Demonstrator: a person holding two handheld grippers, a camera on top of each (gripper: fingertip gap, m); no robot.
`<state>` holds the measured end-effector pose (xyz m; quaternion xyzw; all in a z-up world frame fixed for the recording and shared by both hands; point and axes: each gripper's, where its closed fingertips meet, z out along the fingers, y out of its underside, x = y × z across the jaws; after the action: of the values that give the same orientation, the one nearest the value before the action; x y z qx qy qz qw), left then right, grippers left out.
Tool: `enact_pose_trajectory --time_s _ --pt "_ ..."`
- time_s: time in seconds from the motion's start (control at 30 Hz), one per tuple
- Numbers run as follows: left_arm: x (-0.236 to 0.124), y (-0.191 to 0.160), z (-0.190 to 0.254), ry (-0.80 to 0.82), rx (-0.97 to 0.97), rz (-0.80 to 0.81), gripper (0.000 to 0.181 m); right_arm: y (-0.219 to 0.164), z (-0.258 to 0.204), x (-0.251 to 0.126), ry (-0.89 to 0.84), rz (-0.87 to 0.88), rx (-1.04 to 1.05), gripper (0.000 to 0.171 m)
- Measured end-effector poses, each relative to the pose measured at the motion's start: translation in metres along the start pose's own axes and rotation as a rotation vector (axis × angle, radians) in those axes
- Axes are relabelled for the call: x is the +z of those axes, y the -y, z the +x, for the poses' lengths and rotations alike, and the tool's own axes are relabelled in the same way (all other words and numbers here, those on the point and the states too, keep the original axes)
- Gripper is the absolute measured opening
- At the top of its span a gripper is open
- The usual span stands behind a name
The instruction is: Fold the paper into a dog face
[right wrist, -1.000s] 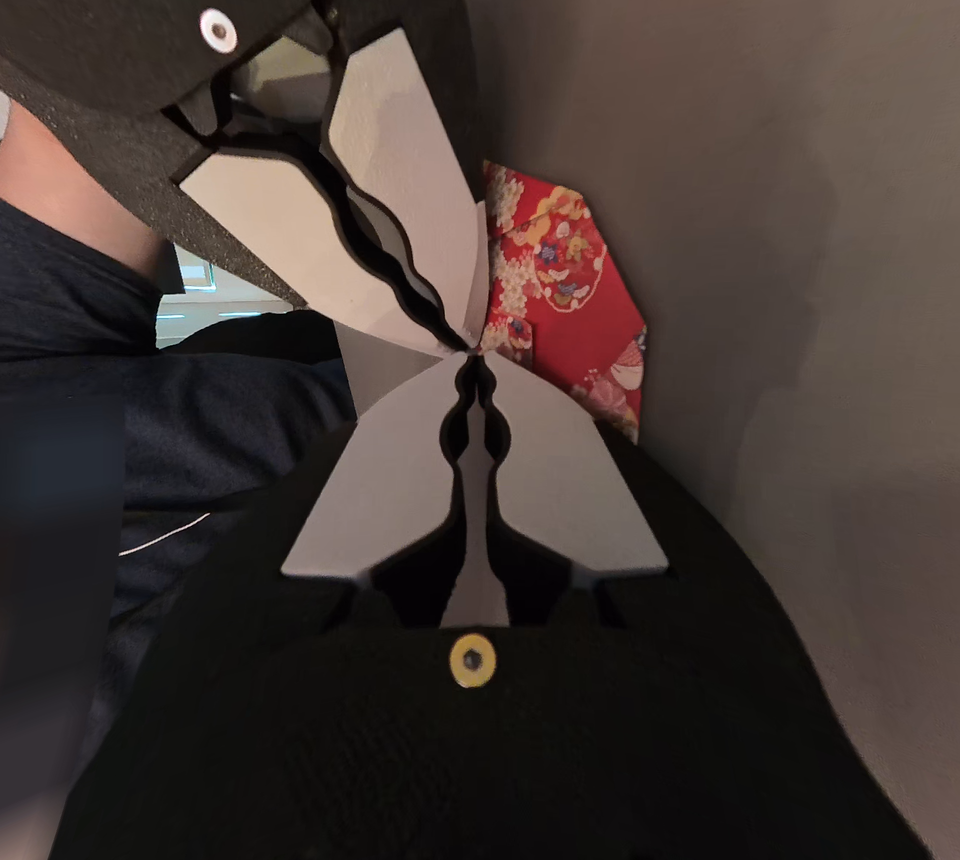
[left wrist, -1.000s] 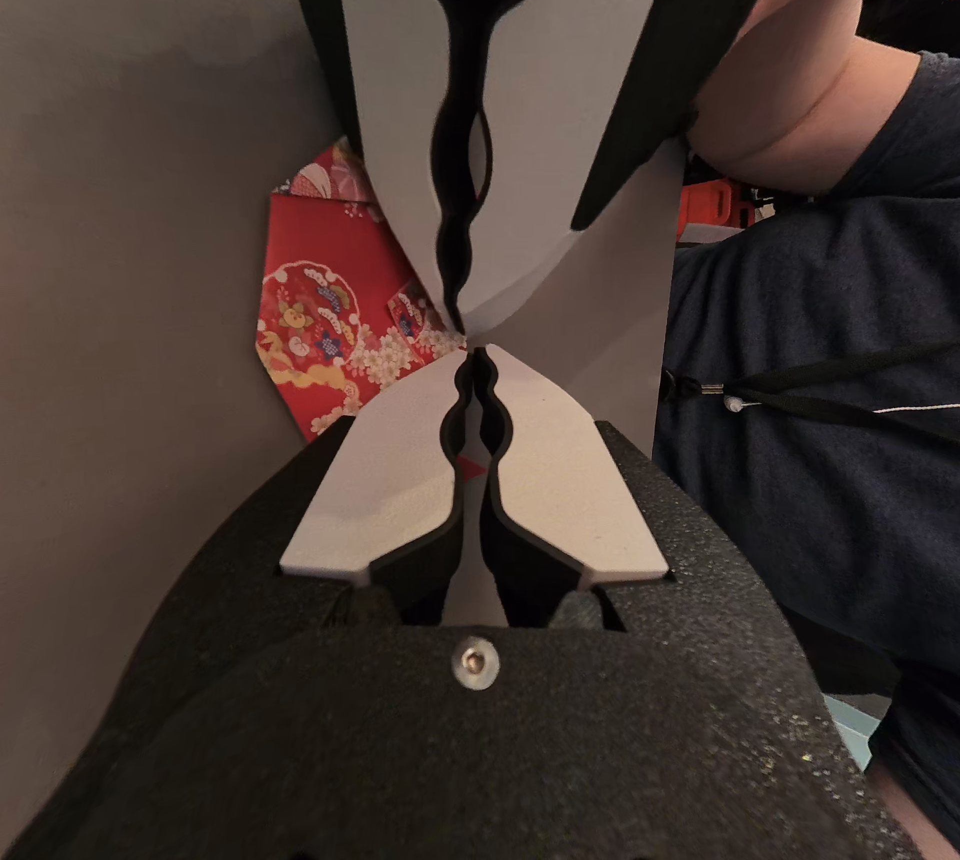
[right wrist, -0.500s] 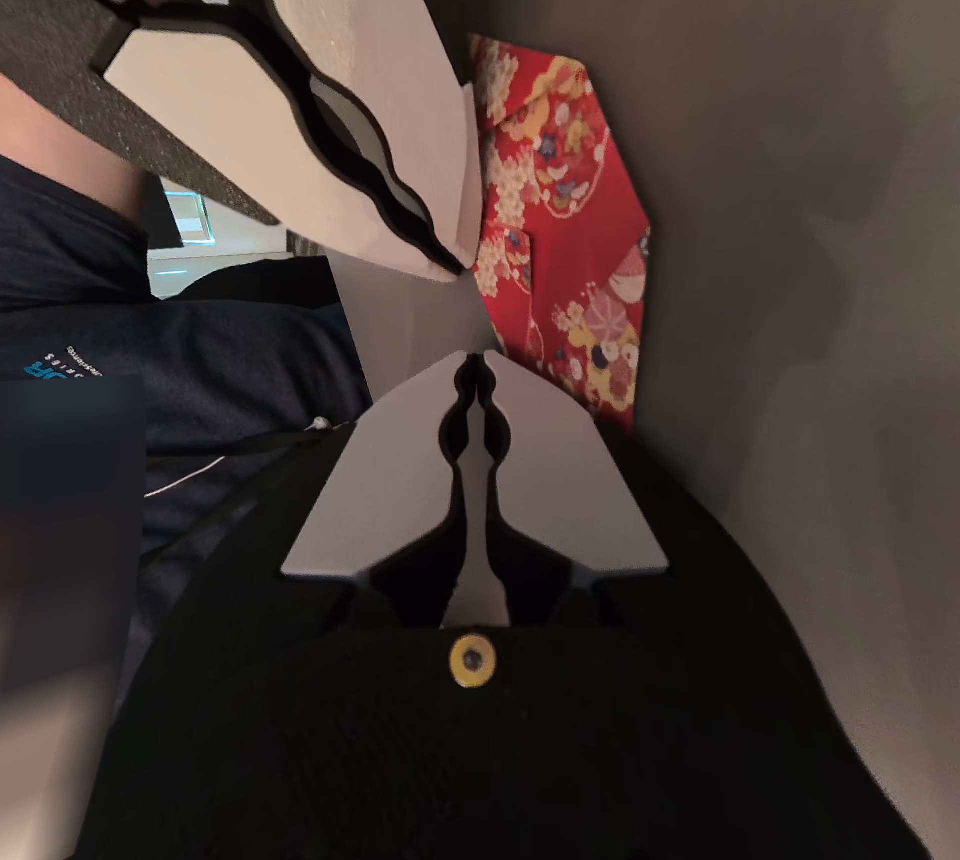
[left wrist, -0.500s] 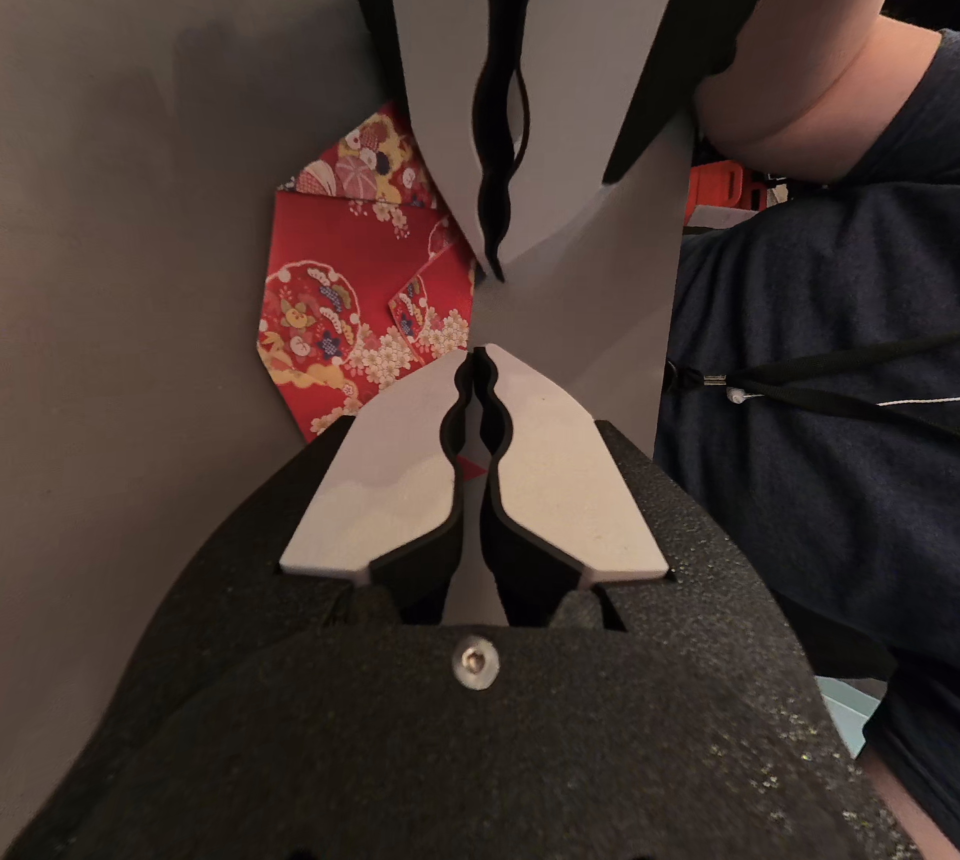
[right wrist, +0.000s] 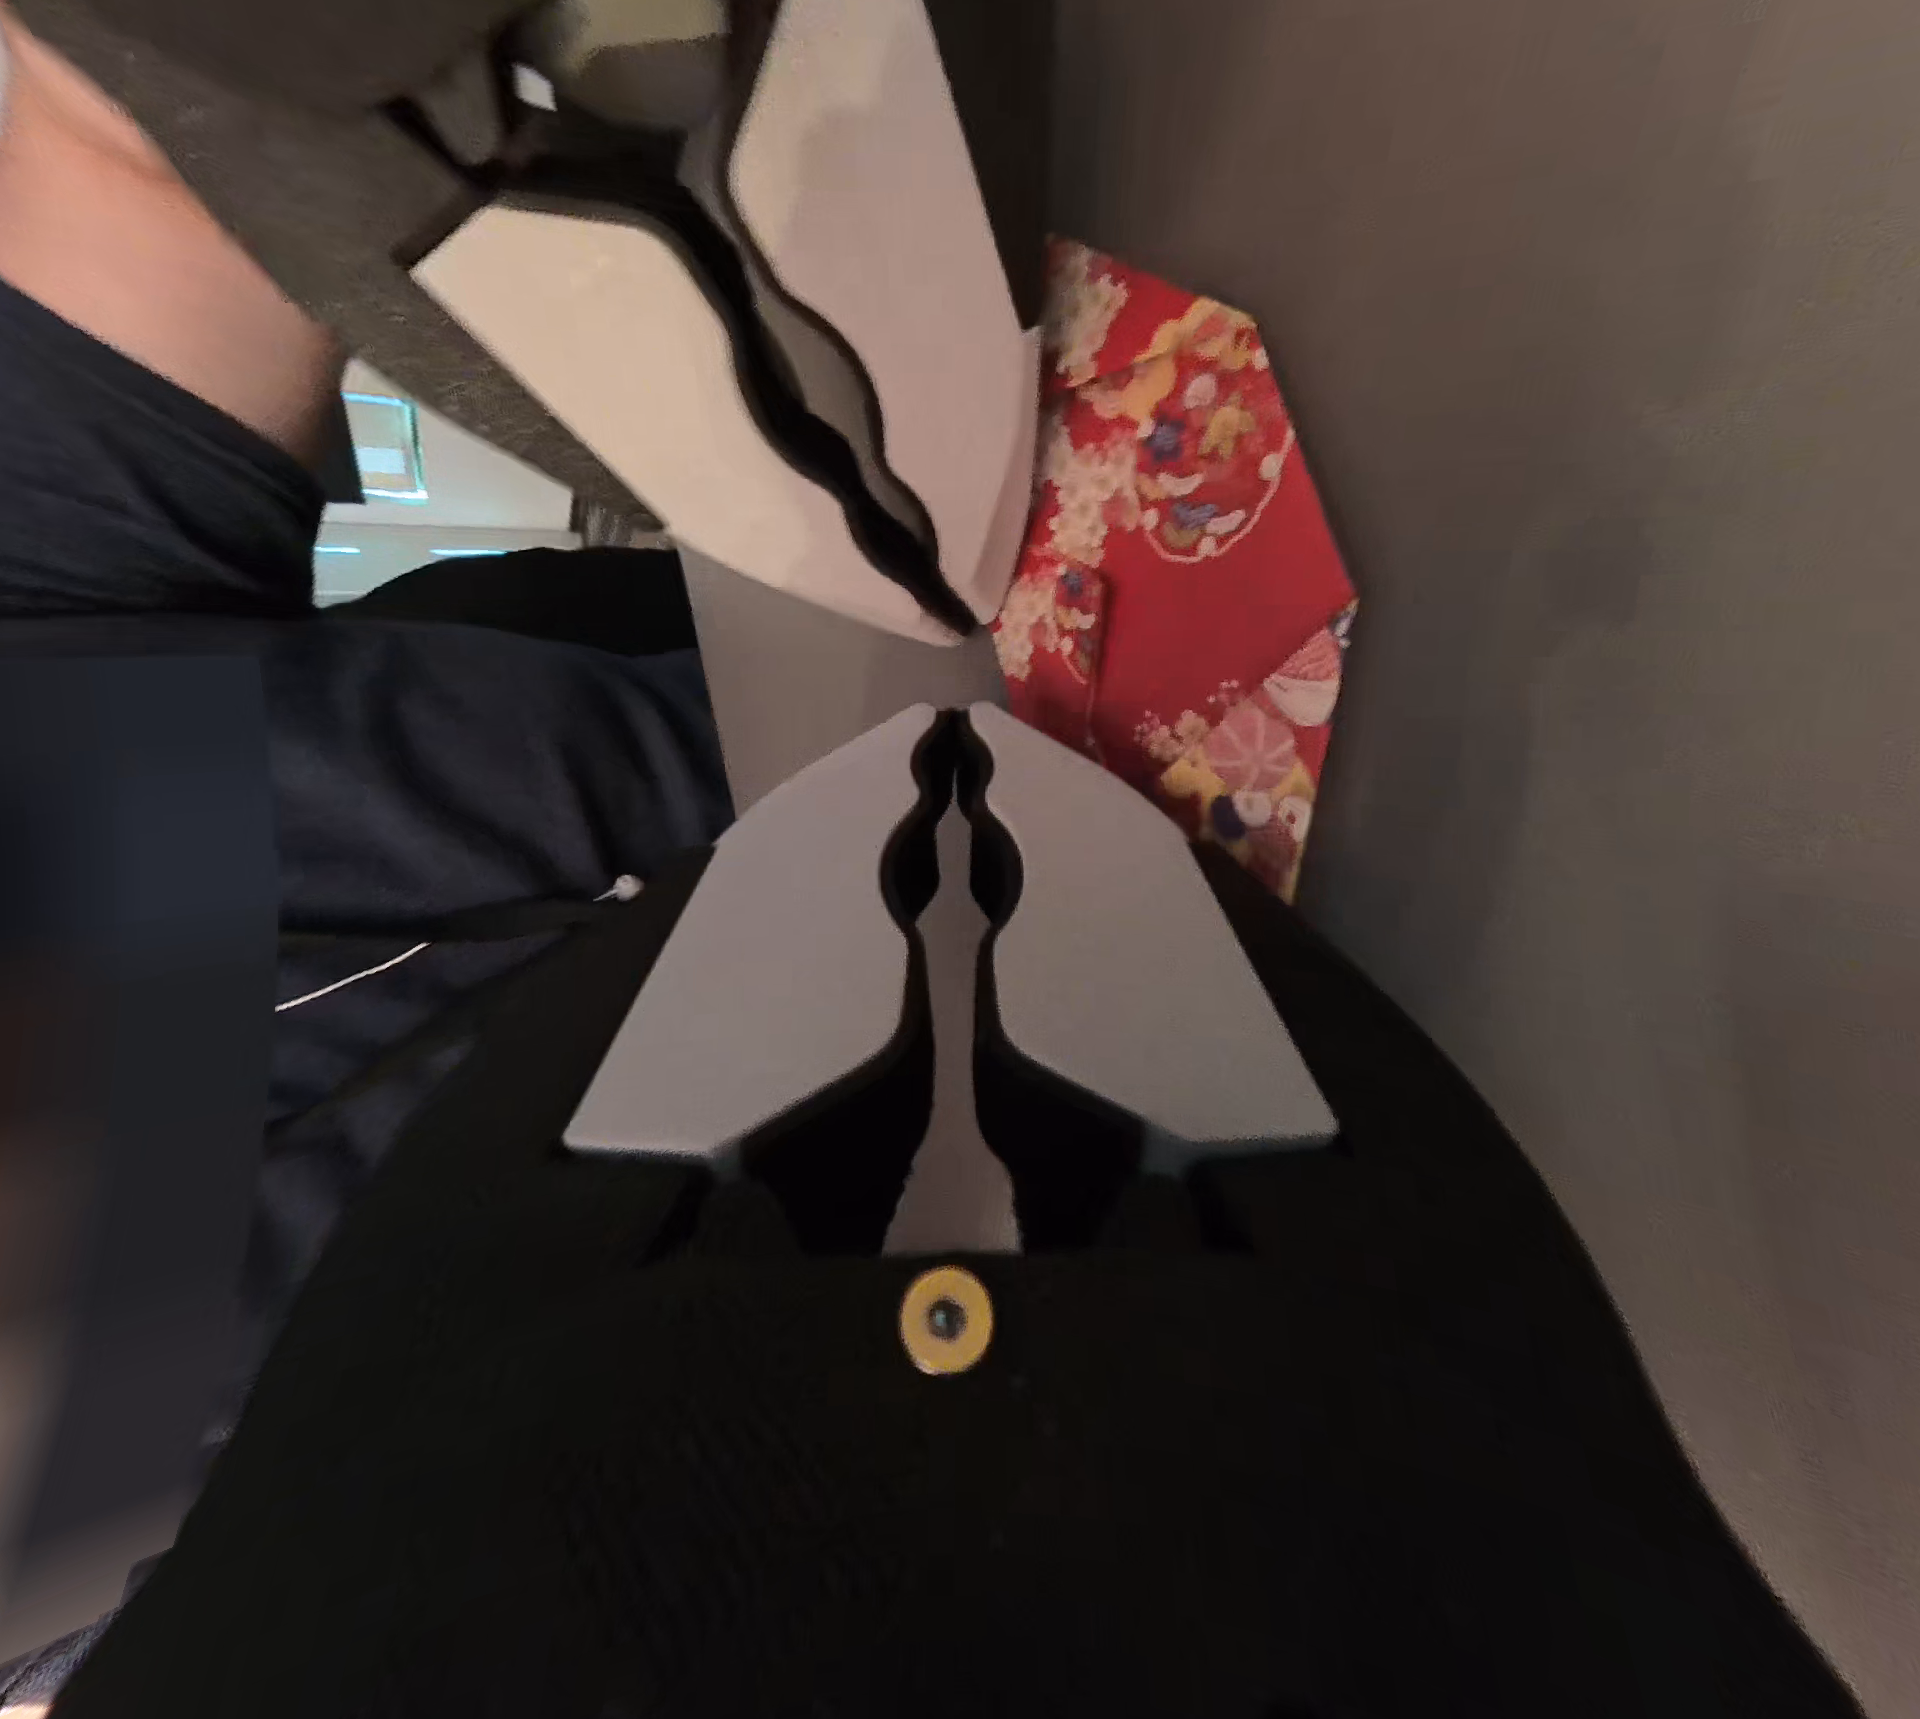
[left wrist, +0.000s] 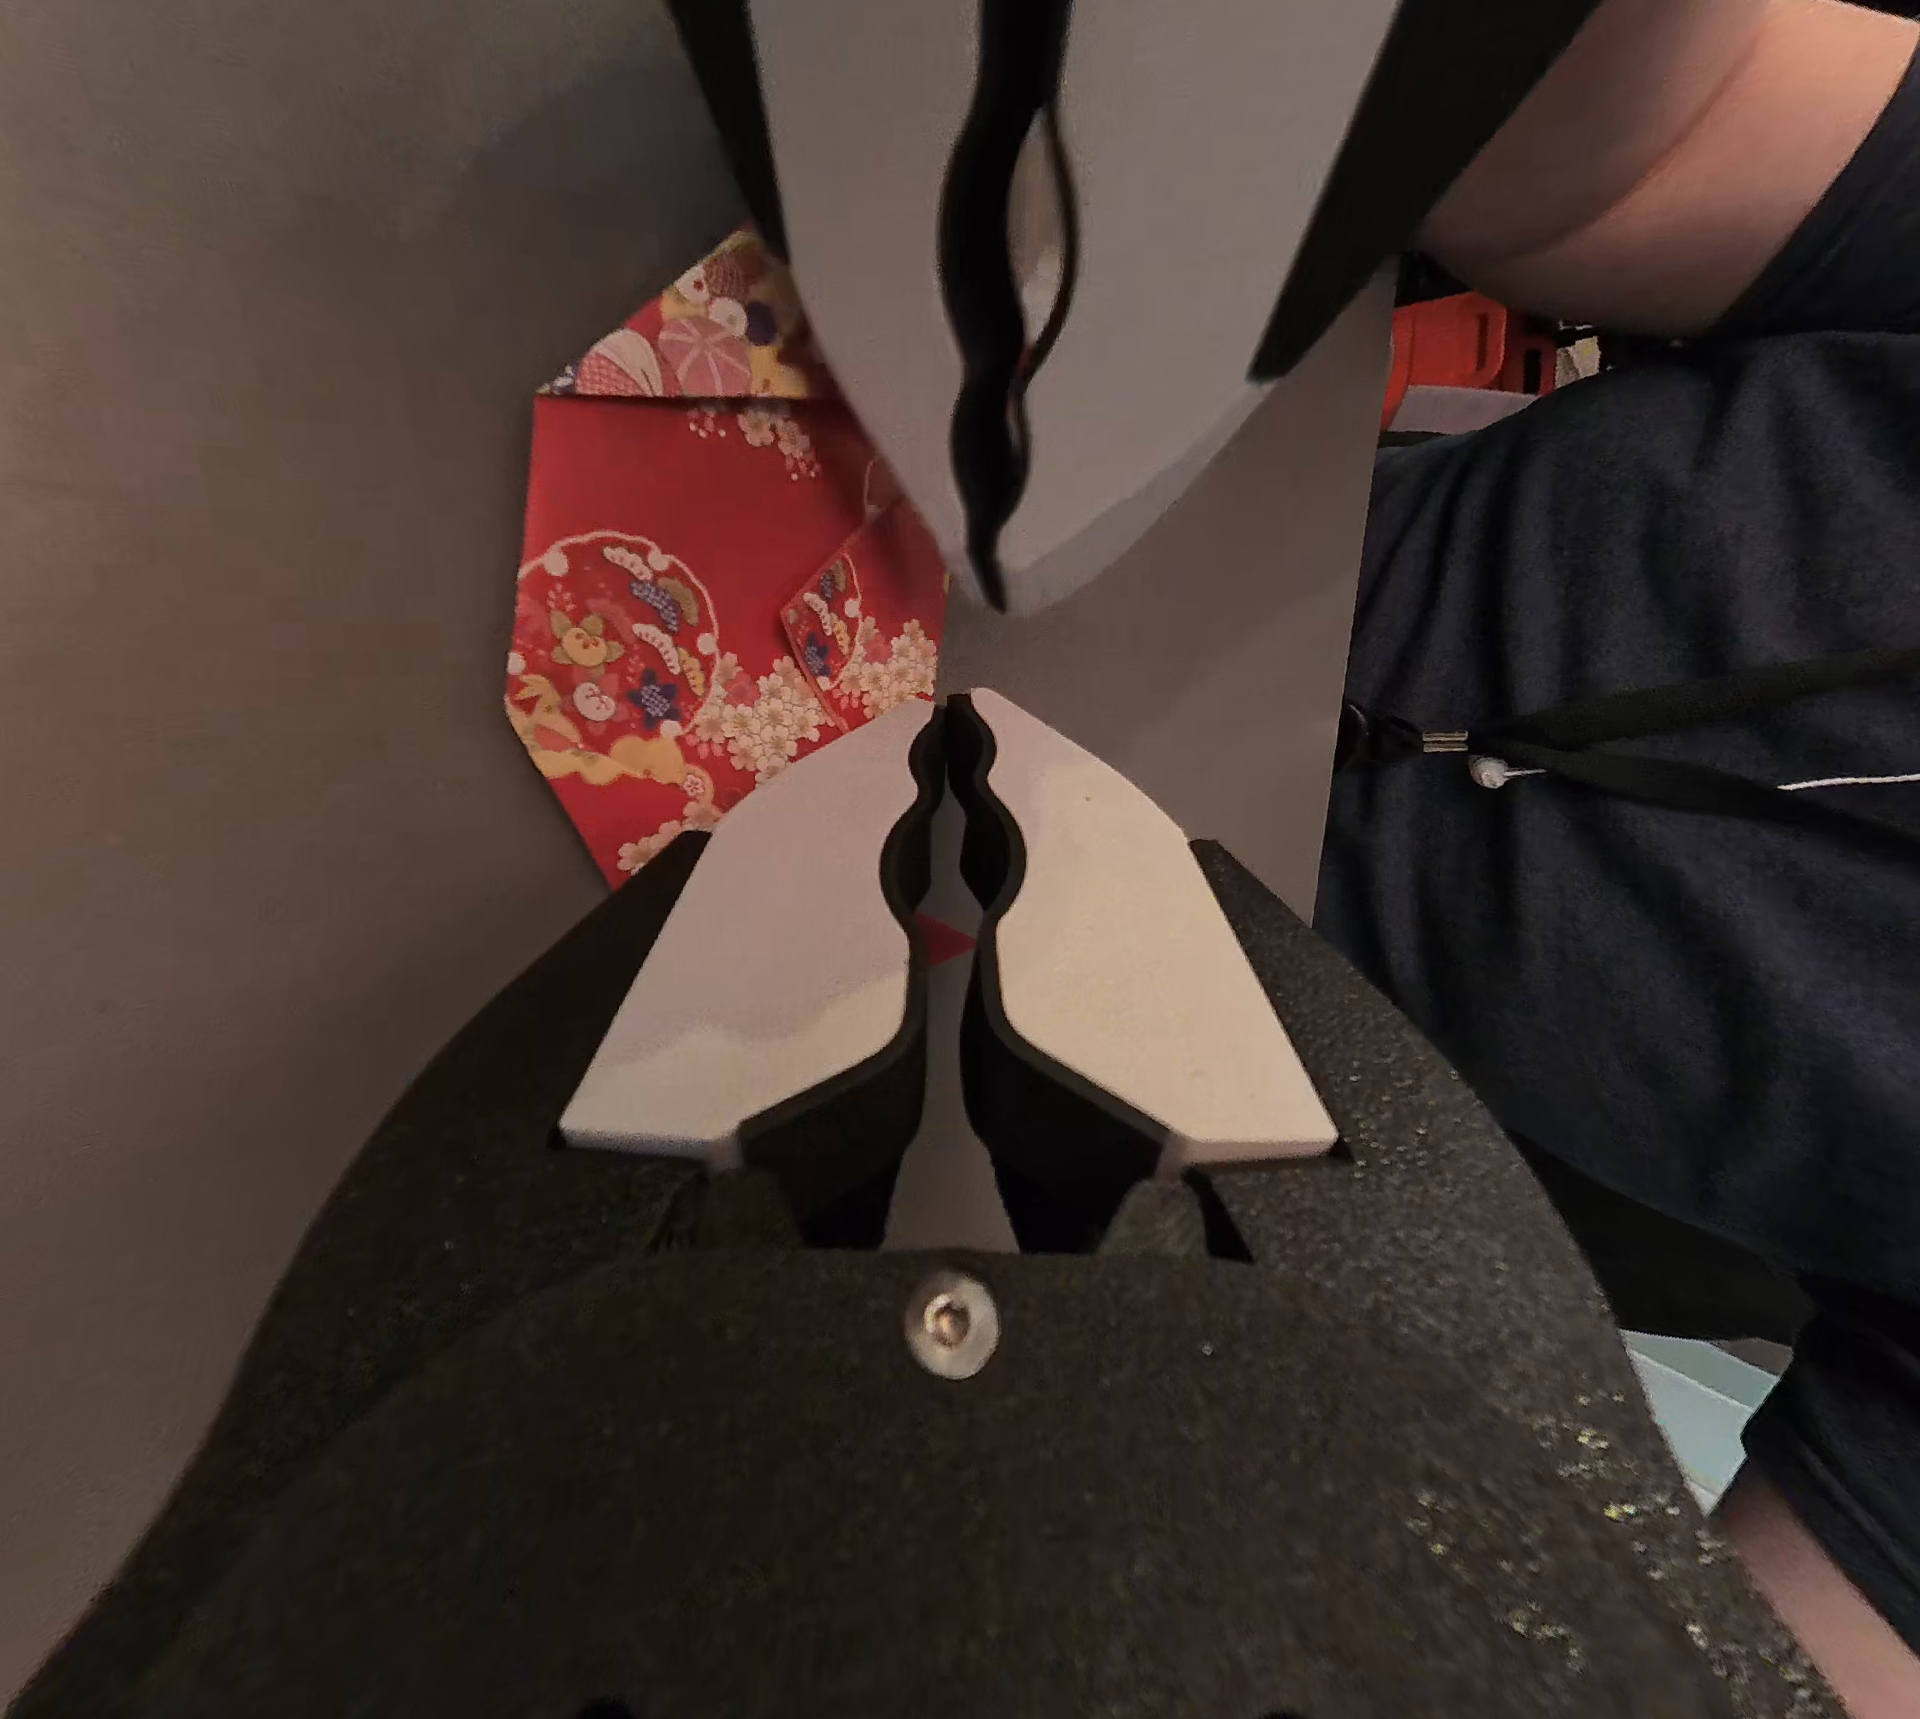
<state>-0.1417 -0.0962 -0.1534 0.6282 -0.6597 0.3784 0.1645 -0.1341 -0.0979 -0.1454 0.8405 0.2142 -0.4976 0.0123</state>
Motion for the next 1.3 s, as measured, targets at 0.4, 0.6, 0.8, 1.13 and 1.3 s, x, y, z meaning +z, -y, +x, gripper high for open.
enact_pose_trajectory --time_s 0.4,0.6,0.8,1.13,1.3 --pt "0.000 -0.014 0.006 -0.063 -0.003 -0.070 0.000 -0.003 0.006 0.004 0.046 -0.029 0.068 0.002" --pt "-0.001 -0.015 0.007 -0.088 -0.065 -0.095 0.000 -0.002 0.007 0.004 0.049 -0.022 0.069 0.002" --pt "-0.005 -0.026 0.009 -0.151 -0.089 -0.158 0.000 -0.001 0.008 0.003 0.055 -0.019 0.070 0.002" --pt "-0.024 -0.001 0.033 -0.116 0.081 0.176 0.000 0.011 -0.028 -0.021 0.151 0.109 -0.097 0.001" --pt "-0.084 0.028 0.017 0.226 0.199 0.528 0.000 0.031 -0.030 -0.087 -0.297 0.447 -0.522 0.001"
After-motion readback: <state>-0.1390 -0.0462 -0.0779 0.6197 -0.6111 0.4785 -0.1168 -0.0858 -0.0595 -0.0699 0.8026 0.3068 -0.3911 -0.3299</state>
